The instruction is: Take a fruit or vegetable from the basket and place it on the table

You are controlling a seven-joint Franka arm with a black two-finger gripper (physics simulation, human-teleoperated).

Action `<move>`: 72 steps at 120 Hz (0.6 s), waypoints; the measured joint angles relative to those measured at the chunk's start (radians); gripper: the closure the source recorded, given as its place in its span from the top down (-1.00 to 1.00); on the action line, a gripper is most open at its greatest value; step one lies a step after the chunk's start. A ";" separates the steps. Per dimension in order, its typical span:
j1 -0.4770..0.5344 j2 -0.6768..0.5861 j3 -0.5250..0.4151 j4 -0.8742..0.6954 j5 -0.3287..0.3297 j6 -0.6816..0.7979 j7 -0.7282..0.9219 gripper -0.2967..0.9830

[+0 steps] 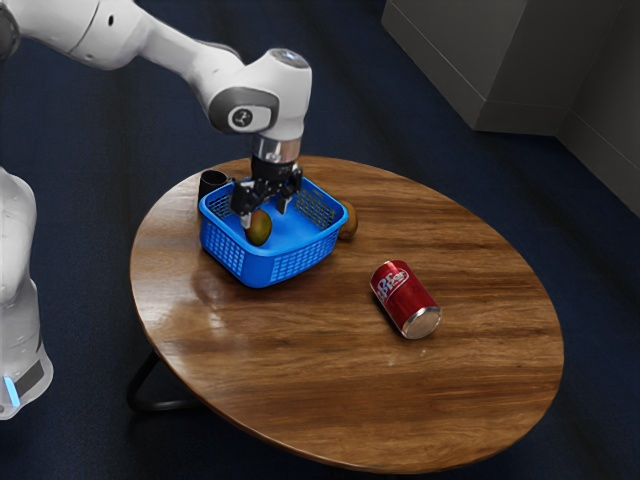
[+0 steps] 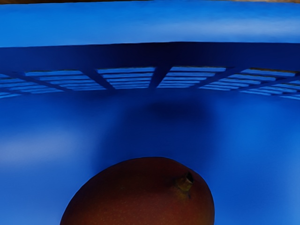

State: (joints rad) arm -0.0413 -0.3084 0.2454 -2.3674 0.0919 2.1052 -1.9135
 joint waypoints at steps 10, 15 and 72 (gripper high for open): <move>0.001 0.007 0.002 -0.004 0.000 0.008 0.006 0.54; 0.001 0.014 0.002 -0.004 0.000 0.012 0.009 0.53; 0.002 0.044 0.024 -0.031 -0.004 0.054 0.044 0.44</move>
State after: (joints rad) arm -0.0397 -0.2642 0.2698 -2.3979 0.0874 2.1592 -1.8700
